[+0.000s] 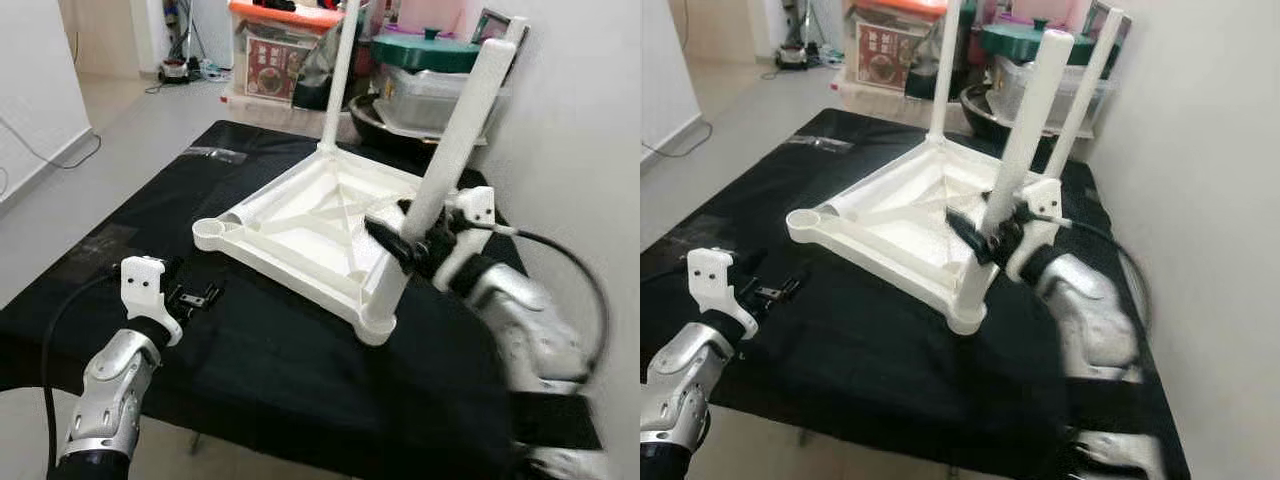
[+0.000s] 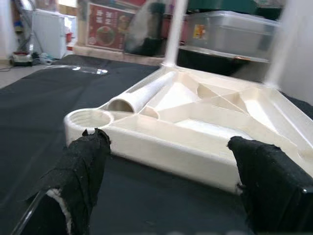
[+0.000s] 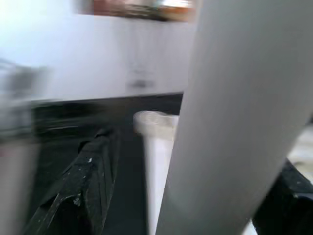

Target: Building children table

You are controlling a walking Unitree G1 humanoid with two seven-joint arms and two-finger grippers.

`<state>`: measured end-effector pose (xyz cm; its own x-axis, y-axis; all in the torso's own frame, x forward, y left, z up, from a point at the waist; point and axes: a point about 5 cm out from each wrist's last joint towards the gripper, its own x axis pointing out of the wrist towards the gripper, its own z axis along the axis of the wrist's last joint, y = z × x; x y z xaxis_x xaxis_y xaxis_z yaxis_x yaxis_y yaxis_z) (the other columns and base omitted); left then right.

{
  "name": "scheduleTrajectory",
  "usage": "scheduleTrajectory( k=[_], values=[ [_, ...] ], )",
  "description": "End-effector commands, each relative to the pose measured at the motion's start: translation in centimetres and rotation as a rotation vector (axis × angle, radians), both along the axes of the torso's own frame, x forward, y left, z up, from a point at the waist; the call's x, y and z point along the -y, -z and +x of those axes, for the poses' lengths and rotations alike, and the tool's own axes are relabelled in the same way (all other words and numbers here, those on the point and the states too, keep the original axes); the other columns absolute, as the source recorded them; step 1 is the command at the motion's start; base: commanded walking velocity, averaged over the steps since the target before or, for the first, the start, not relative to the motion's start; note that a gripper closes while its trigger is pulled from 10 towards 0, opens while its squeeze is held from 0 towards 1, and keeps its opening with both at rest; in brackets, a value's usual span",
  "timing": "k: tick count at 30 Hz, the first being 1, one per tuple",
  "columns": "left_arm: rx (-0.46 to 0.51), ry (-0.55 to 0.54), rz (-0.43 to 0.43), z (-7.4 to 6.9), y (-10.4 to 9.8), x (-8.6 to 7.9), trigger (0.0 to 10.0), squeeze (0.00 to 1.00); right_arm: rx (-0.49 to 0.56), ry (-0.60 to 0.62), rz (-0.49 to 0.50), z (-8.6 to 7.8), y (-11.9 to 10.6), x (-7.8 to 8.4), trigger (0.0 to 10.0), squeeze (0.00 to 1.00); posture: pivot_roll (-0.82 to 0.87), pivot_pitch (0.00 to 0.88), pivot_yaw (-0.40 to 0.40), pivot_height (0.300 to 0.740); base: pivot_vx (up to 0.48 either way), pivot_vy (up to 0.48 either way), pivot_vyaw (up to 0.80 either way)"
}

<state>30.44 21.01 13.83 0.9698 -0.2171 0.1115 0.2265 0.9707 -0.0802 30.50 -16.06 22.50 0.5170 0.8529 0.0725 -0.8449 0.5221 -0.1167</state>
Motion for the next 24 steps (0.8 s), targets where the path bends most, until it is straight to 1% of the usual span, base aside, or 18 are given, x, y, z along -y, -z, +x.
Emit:
scheduleTrajectory(
  k=[1, 2, 3, 4, 5, 6, 8, 9, 10, 13, 15, 16, 17, 19, 20, 21, 22, 24],
  values=[
    [0.004, 0.019, -0.012, 0.1, 0.1, 0.5, 10.0, 0.00, -0.030, -0.257, -0.034, -1.5, 1.1, -2.6, 10.0, 0.00, 0.08, 0.000, -0.162, 0.740, 0.000, 0.000, 0.00],
    [0.005, 0.019, -0.012, 0.1, 0.1, 0.6, 10.0, 0.00, -0.054, -0.295, -0.050, -1.5, 2.0, -3.4, 9.1, 0.00, 0.09, 0.000, -0.173, 0.740, 0.000, 0.000, 0.00],
    [0.006, 0.017, -0.010, 0.1, 0.1, 0.7, 10.0, 0.00, -0.067, -0.290, -0.040, -1.1, 2.6, -4.3, 7.0, 0.00, 0.11, 0.000, -0.186, 0.740, 0.000, 0.000, 0.00],
    [0.006, 0.017, -0.009, 0.1, 0.1, 0.7, 10.0, 0.00, -0.073, -0.280, -0.030, -0.8, 2.9, -4.9, 7.0, 0.00, 0.11, 0.000, -0.186, 0.740, 0.000, 0.000, 0.00],
    [0.006, 0.017, -0.009, 0.1, 0.1, 0.7, 10.0, 0.00, -0.073, -0.280, -0.030, -0.8, 2.9, -4.9, 7.0, 0.00, 0.11, 0.000, -0.186, 0.740, 0.000, 0.000, 0.00],
    [0.006, 0.013, -0.009, 0.0, 0.1, 0.7, 10.0, 0.00, -0.088, -0.262, -0.010, -0.4, 3.1, -5.4, 3.3, 0.00, 0.11, 0.000, -0.187, 0.740, 0.000, 0.000, 0.00],
    [0.006, 0.013, -0.009, 0.0, 0.1, 0.7, 10.0, 0.00, -0.088, -0.262, -0.010, -0.4, 3.1, -5.4, 3.3, 0.00, 0.11, 0.000, -0.187, 0.740, 0.000, 0.000, 0.00],
    [0.007, 0.011, -0.010, -0.1, 0.1, 0.6, 10.0, 0.00, -0.110, -0.214, -0.002, 0.0, 3.4, -5.4, 0.0, 0.00, 0.10, 0.000, -0.178, 0.740, 0.000, 0.000, 0.00],
    [0.007, 0.011, -0.013, -0.1, 0.1, 0.6, 10.0, 0.00, -0.129, -0.114, -0.019, 0.8, 4.0, -5.0, 0.0, 0.00, 0.09, 0.000, -0.174, 0.740, 0.000, 0.000, 0.00],
    [0.007, 0.011, -0.013, -0.1, 0.1, 0.6, 10.0, 0.00, -0.129, -0.114, -0.019, 0.8, 4.0, -5.0, 0.0, 0.00, 0.09, 0.000, -0.174, 0.740, 0.000, 0.000, 0.00],
    [0.008, 0.016, -0.017, -0.1, 0.1, 0.6, 10.0, 0.00, -0.242, 0.305, -0.036, 3.4, 5.8, -2.7, 0.0, 0.00, 0.09, 0.000, -0.169, 0.740, 0.000, 0.000, 0.00],
    [0.008, 0.016, -0.017, -0.1, 0.1, 0.6, 10.0, 0.00, -0.242, 0.305, -0.036, 3.4, 5.8, -2.7, 0.0, 0.00, 0.09, 0.000, -0.169, 0.740, 0.000, 0.000, 0.00],
    [0.008, 0.018, -0.018, -0.1, 0.1, 0.6, 10.0, 0.00, -0.323, 0.628, -0.014, 4.5, 6.8, -0.2, 0.0, 0.00, 0.08, 0.000, -0.166, 0.740, 0.000, 0.000, 0.00],
    [0.008, 0.018, -0.018, -0.1, 0.1, 0.6, 10.0, 0.00, -0.323, 0.628, -0.014, 4.5, 6.8, -0.2, 0.0, 0.00, 0.08, 0.000, -0.166, 0.740, 0.000, 0.000, 0.00],
    [0.009, 0.019, -0.018, -0.1, 0.1, 0.6, 10.0, 0.00, -0.401, 0.940, 0.014, 4.4, 7.9, 2.5, 0.0, 0.00, 0.08, 0.000, -0.166, 0.740, 0.000, 0.000, 0.00],
    [0.009, 0.018, -0.018, -0.1, 0.0, 0.5, 10.0, 0.00, -0.434, 1.111, 0.021, 3.3, 8.7, 3.3, 0.0, 0.00, 0.08, 0.000, -0.161, 0.740, 0.000, 0.000, 0.00],
    [0.009, 0.017, -0.017, -0.2, 0.0, 0.4, 10.0, 0.00, -0.452, 1.198, 0.027, 2.3, 9.2, 3.4, 0.0, 0.00, 0.08, 0.000, -0.161, 0.740, 0.000, 0.000, 0.00],
    [0.009, 0.017, -0.017, -0.2, 0.0, 0.4, 10.0, 0.00, -0.452, 1.198, 0.027, 2.3, 9.2, 3.4, 0.0, 0.00, 0.08, 0.000, -0.161, 0.740, 0.000, 0.000, 0.00]
  ],
)
